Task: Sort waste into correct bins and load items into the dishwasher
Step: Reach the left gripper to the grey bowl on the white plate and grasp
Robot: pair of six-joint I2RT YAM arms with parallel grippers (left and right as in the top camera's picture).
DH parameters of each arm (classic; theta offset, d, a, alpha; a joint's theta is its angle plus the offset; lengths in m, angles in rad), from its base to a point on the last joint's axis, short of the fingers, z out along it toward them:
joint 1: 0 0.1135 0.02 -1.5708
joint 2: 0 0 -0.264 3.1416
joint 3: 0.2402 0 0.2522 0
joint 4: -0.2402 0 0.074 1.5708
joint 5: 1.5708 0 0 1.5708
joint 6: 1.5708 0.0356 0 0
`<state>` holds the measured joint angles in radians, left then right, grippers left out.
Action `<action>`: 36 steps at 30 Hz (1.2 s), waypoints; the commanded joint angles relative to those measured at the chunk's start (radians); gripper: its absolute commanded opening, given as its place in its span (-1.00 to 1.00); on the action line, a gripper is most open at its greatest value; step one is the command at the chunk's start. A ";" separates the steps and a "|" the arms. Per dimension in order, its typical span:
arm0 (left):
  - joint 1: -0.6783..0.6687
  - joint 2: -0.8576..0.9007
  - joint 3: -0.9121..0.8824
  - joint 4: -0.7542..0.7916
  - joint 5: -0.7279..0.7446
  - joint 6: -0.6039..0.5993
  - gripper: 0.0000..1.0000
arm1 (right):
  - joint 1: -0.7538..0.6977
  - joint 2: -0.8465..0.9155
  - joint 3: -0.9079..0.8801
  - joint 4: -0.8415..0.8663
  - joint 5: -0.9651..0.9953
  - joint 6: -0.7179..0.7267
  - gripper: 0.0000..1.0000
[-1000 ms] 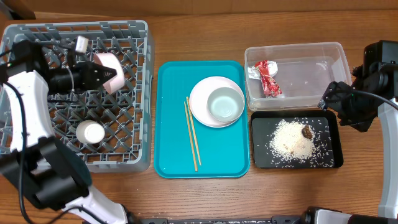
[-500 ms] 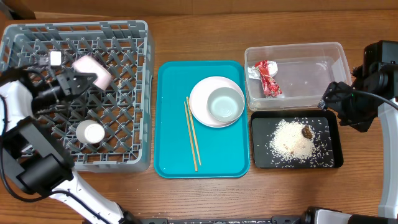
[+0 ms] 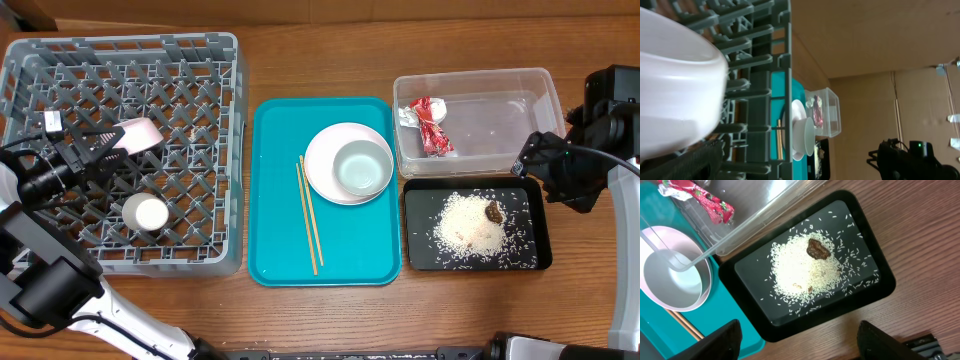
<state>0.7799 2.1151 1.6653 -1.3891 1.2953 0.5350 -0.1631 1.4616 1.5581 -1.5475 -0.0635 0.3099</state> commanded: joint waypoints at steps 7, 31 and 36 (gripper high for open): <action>-0.237 -0.273 0.024 0.030 -0.165 -0.015 1.00 | -0.003 -0.014 0.027 -0.025 0.004 -0.005 0.52; -1.356 -0.095 0.023 0.338 -1.151 -0.472 1.00 | -0.003 -0.014 0.027 -0.044 0.092 0.000 0.68; -1.411 -0.001 0.023 0.350 -1.183 -0.472 0.83 | -0.003 -0.014 0.027 -0.045 0.092 0.000 0.68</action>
<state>-0.6170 2.0605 1.6760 -1.0405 0.1825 0.0803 -0.1631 1.4616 1.5581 -1.5936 0.0154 0.3099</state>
